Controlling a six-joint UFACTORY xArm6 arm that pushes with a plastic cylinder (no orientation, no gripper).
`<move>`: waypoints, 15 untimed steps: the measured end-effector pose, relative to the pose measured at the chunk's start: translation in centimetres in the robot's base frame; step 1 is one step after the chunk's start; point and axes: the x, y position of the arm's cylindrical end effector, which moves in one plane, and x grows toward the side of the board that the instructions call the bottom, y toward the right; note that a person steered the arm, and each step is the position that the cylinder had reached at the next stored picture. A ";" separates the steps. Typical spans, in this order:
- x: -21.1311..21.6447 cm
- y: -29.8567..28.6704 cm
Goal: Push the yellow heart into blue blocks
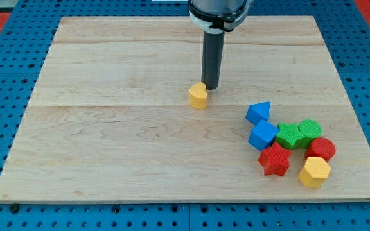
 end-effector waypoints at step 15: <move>5.2 0.5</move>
